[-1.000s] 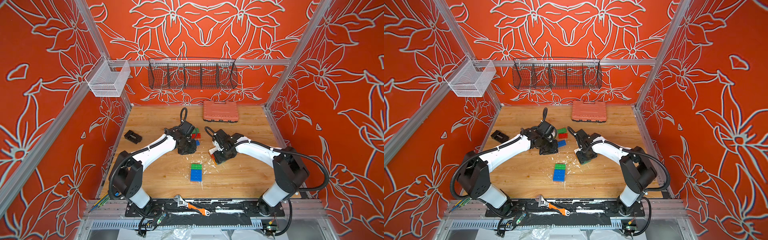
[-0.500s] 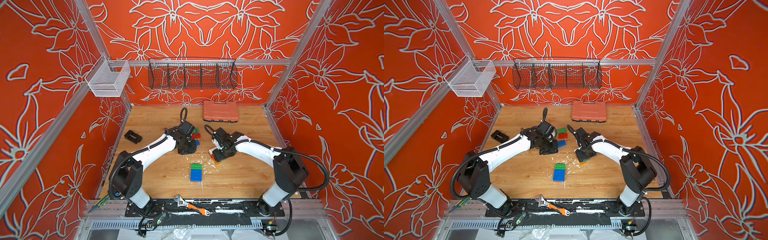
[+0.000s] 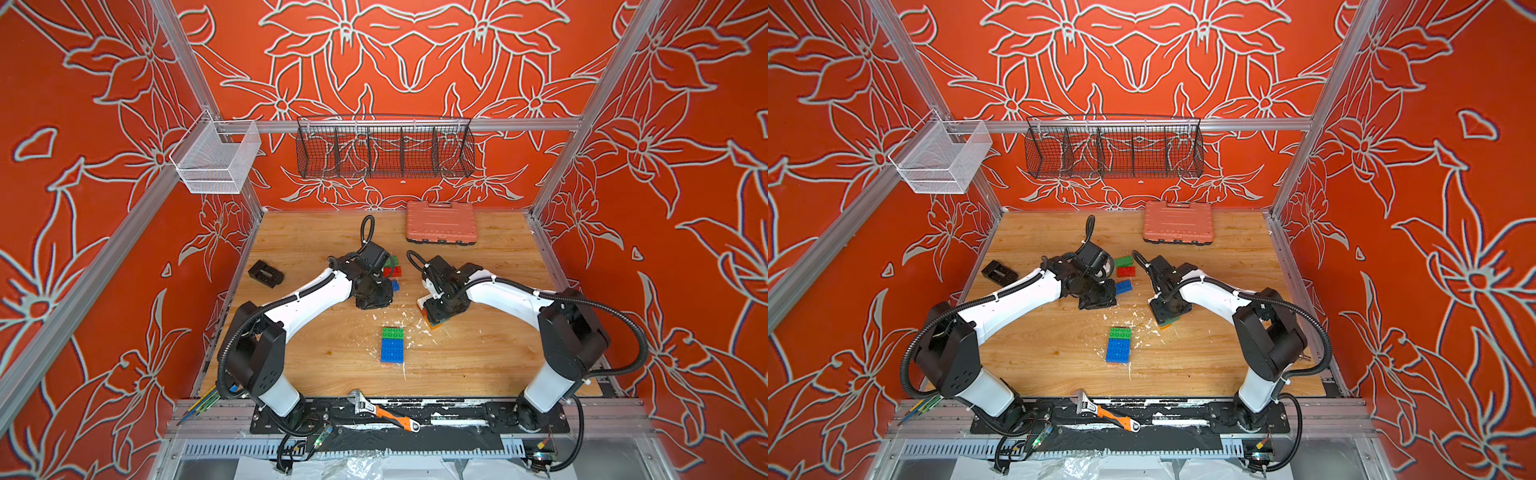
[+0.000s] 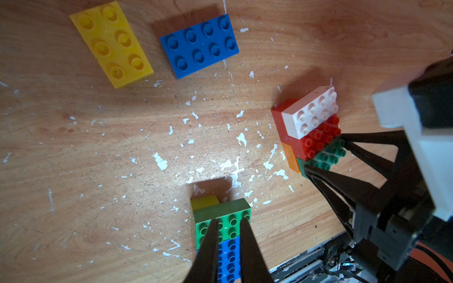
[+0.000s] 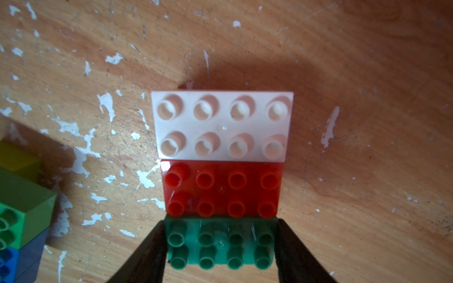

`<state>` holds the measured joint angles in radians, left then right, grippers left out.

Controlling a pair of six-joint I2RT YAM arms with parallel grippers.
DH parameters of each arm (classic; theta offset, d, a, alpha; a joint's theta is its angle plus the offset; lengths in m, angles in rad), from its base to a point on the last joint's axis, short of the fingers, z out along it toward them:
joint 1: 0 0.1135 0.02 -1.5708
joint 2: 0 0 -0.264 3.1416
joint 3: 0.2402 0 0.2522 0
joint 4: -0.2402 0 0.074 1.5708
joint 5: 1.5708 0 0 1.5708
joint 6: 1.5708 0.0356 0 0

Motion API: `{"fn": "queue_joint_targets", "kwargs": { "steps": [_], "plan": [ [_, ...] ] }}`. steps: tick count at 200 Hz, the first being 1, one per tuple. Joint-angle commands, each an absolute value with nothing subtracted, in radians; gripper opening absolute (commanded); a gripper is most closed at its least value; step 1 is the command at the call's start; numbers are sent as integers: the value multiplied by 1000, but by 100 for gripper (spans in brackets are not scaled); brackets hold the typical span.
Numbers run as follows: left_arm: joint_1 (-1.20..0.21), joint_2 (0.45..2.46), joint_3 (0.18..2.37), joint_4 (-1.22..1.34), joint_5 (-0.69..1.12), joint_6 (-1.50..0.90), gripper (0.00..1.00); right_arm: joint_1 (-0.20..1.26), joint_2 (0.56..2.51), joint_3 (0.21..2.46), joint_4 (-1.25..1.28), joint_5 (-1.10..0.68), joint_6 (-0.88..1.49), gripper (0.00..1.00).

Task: Assemble a rectangle with lego
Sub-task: Assemble the lego brick with the lego brick.

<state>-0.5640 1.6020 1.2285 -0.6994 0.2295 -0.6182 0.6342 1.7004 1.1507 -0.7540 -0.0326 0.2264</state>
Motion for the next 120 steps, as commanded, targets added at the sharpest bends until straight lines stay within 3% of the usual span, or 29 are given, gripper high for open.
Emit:
{"fn": "queue_joint_targets", "kwargs": {
  "steps": [1,120],
  "plan": [
    [-571,1610,1230,-713,229,-618,16,632,1726,1163,-768,1,241,36],
    [-571,1618,1223,-701,234,-620,16,672,1770,1124,-795,103,247,29]
  ]
}}
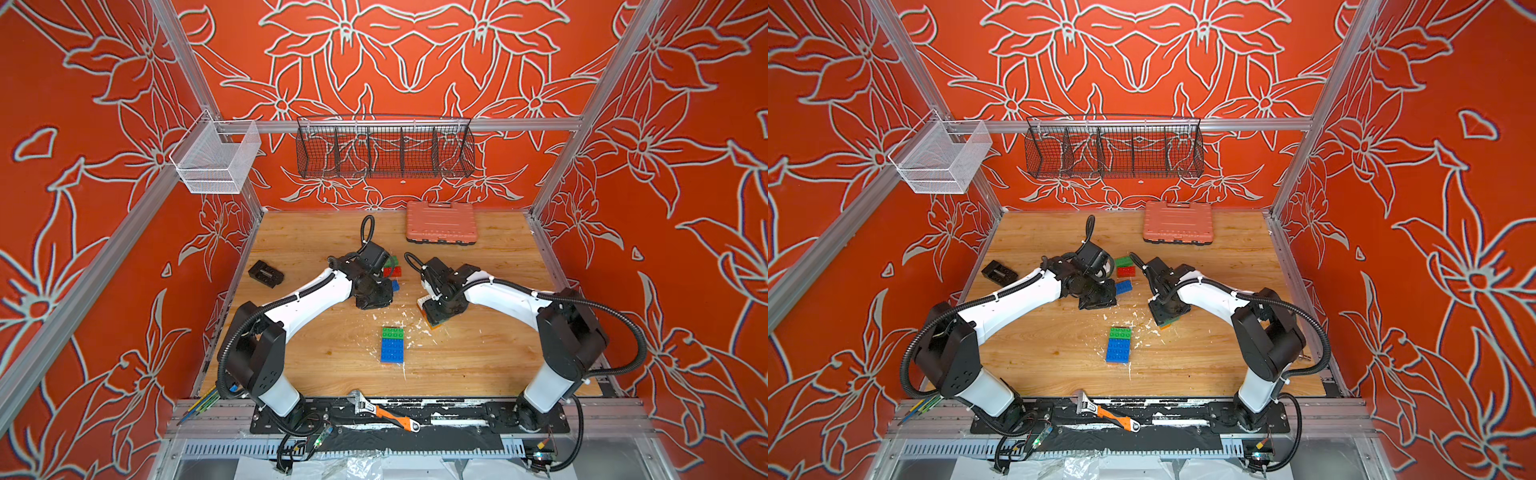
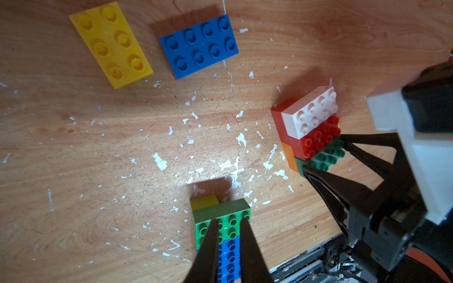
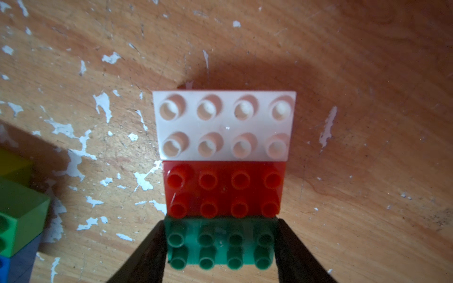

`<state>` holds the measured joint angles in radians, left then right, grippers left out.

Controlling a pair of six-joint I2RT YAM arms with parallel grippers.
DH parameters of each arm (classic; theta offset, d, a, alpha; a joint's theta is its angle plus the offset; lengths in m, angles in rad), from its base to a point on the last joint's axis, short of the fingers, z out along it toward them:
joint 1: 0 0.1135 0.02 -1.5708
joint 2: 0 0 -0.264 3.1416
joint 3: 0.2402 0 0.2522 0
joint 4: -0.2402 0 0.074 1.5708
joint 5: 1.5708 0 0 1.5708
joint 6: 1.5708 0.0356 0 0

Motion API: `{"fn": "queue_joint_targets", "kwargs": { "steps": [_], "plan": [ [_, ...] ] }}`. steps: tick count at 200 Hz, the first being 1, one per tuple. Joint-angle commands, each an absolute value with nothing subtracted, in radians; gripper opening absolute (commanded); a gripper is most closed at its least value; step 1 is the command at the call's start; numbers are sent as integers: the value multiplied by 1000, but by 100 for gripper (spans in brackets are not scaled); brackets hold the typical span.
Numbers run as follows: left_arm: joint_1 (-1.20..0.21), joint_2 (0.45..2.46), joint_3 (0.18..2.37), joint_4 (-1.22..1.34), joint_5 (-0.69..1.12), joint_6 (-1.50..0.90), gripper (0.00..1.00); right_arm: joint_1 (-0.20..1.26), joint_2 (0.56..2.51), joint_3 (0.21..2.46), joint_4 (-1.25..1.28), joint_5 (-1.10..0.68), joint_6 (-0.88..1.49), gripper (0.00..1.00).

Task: Assemble a rectangle with lego
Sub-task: Assemble the lego brick with the lego brick.

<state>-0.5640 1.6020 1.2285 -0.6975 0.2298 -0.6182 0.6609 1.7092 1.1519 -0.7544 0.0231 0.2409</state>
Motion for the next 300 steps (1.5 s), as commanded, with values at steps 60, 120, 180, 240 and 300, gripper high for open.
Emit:
{"fn": "queue_joint_targets", "kwargs": {
  "steps": [60,120,180,240,300],
  "plan": [
    [-577,1633,1225,-700,234,-619,16,680,1816,1073,-736,48,276,29],
    [-585,1639,1230,-693,235,-621,16,676,1847,1045,-716,-44,278,30],
    [-589,1642,1235,-692,235,-625,16,665,1831,1010,-727,-28,277,29],
    [-595,1654,1257,-706,230,-620,16,660,1851,1000,-758,-1,304,28],
    [-601,1667,1287,-712,231,-605,16,658,1852,950,-770,-23,328,27]
  ]
}}
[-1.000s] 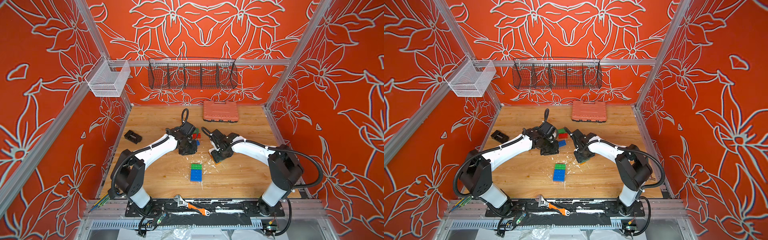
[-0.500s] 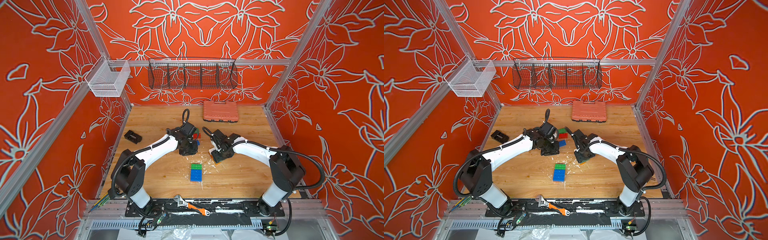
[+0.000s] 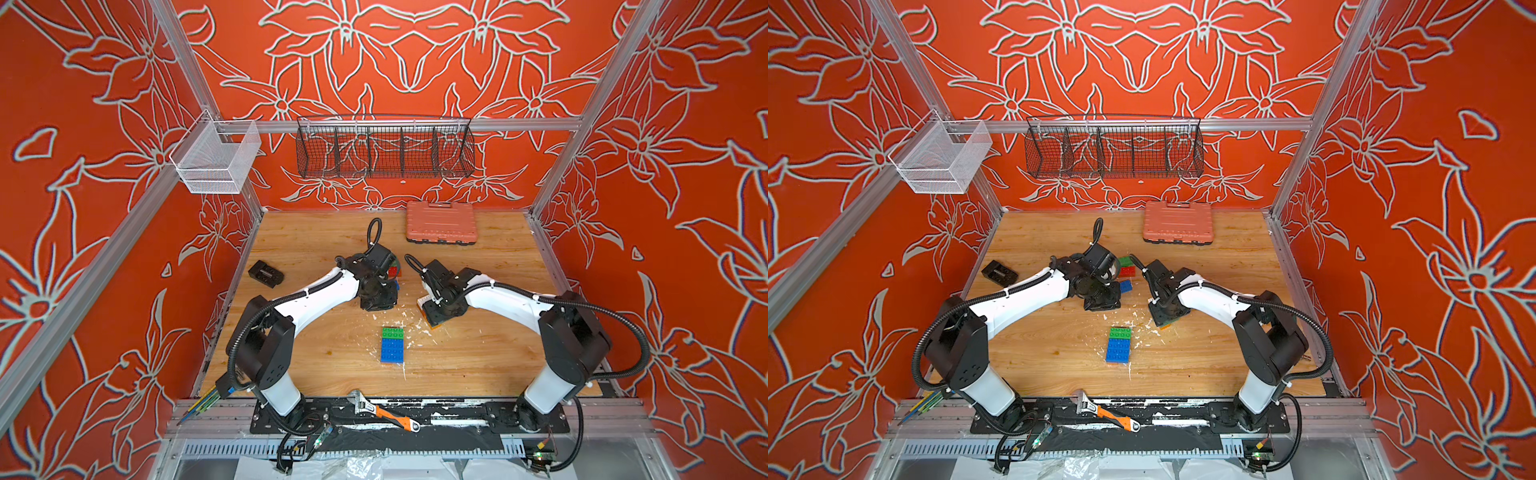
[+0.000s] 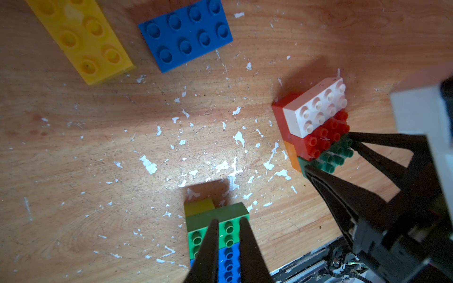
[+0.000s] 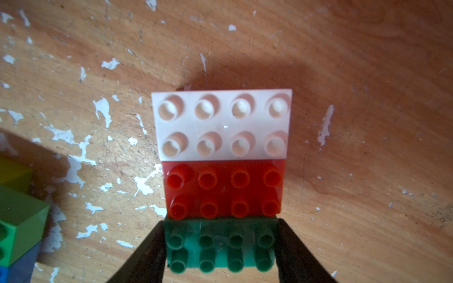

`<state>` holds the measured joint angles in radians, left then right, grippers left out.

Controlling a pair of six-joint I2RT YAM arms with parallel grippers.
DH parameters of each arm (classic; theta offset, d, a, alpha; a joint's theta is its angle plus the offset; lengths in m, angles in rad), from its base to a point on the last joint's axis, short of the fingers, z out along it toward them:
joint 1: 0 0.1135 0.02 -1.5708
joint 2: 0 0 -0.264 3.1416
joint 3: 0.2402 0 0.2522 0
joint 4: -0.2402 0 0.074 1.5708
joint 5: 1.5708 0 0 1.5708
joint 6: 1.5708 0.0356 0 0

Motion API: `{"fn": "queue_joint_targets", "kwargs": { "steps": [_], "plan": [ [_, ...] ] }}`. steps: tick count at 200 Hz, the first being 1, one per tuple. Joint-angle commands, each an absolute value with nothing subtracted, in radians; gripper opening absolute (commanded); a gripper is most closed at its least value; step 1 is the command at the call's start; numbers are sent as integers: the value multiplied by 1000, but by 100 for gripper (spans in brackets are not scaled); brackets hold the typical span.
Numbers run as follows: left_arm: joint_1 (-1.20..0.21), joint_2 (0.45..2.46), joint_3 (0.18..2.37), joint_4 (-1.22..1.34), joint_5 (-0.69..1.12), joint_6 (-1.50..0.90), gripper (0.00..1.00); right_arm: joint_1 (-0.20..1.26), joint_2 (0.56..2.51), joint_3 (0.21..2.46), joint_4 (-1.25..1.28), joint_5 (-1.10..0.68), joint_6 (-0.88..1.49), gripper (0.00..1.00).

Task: Assemble a rectangle with lego
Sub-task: Assemble the lego brick with the lego brick.

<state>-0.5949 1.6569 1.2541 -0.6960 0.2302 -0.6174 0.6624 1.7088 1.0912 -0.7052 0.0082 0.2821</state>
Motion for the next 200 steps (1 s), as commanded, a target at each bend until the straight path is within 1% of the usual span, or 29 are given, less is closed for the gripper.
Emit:
{"fn": "queue_joint_targets", "kwargs": {
  "steps": [1,33,66,84,96,118,151,166,200],
  "plan": [
    [-601,1667,1287,-712,231,-604,16,658,1851,950,-770,-21,328,27],
    [-603,1673,1299,-721,231,-600,16,657,1870,967,-804,-29,313,27],
    [-604,1671,1296,-718,226,-598,16,655,1826,942,-801,-39,318,26],
    [-607,1675,1297,-716,230,-594,16,653,1790,973,-850,42,313,26],
    [-609,1679,1299,-716,229,-595,16,653,1786,1012,-883,91,300,24],
    [-611,1685,1305,-716,229,-594,16,655,1793,1050,-894,111,263,24],
    [-612,1681,1302,-716,225,-598,16,658,1798,1046,-881,116,248,24],
    [-612,1681,1301,-717,224,-598,16,673,1796,1051,-895,172,270,24],
    [-611,1685,1307,-721,224,-593,16,676,1811,1013,-880,136,315,25]
  ]
}}
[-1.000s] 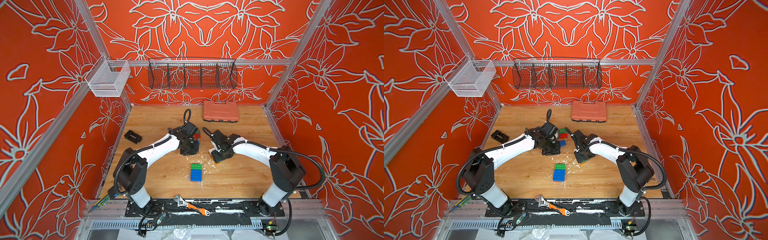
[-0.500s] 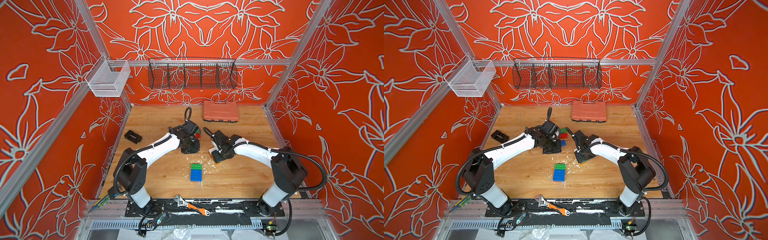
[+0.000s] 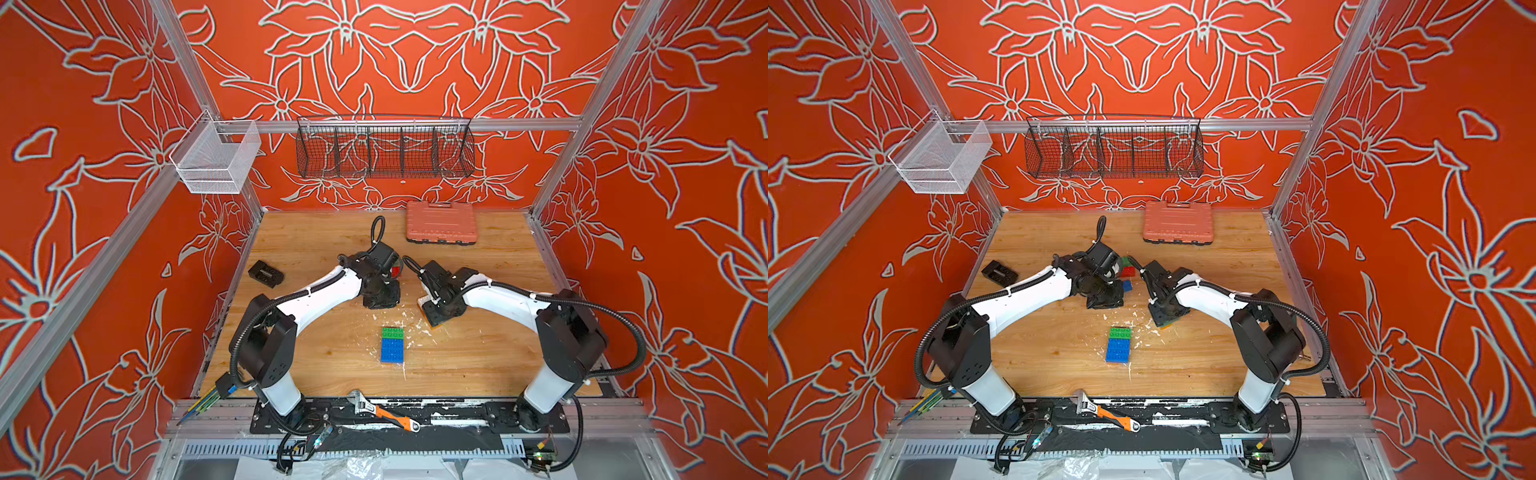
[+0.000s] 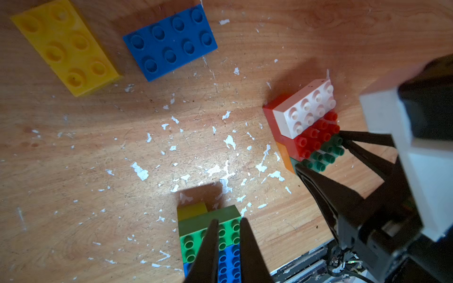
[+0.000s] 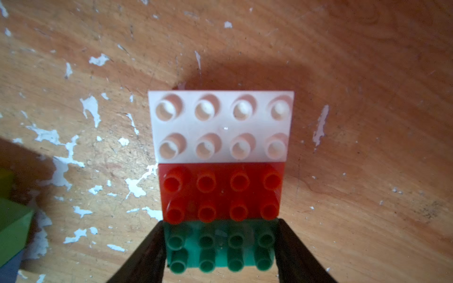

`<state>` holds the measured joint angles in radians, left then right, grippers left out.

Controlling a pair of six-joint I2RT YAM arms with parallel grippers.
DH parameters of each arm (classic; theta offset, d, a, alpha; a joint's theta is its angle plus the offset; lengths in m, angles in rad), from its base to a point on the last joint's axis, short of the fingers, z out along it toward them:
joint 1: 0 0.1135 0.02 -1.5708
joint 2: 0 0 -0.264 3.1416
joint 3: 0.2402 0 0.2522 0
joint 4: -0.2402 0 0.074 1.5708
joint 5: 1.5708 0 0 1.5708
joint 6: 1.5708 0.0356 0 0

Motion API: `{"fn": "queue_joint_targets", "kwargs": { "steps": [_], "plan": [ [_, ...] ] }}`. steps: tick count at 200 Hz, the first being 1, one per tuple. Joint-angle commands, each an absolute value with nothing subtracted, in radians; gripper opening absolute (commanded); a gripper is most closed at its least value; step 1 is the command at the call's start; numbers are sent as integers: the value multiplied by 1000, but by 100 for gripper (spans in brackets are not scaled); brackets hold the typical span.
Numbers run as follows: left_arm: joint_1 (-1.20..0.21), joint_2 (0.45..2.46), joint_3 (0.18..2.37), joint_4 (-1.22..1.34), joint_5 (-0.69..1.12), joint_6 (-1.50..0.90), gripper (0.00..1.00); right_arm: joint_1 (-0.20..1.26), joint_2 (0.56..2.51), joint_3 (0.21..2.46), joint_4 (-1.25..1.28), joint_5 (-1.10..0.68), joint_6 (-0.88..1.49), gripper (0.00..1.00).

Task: Assemble a rectangle with lego
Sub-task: Assemble the lego brick with the lego brick.

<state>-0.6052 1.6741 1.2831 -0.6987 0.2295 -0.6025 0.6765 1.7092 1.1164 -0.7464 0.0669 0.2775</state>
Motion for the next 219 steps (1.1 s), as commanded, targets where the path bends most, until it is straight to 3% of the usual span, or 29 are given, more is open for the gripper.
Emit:
{"fn": "queue_joint_targets", "kwargs": {
  "steps": [1,130,160,219],
  "plan": [
    [-611,1685,1307,-721,223,-593,16,676,1813,1013,-882,138,318,24],
    [-615,1690,1305,-704,235,-591,16,745,1867,1012,-927,253,414,25],
    [-615,1689,1301,-695,236,-588,16,723,1815,970,-869,159,414,26],
    [-616,1685,1311,-696,239,-589,16,700,1763,1052,-901,127,375,47]
  ]
}}
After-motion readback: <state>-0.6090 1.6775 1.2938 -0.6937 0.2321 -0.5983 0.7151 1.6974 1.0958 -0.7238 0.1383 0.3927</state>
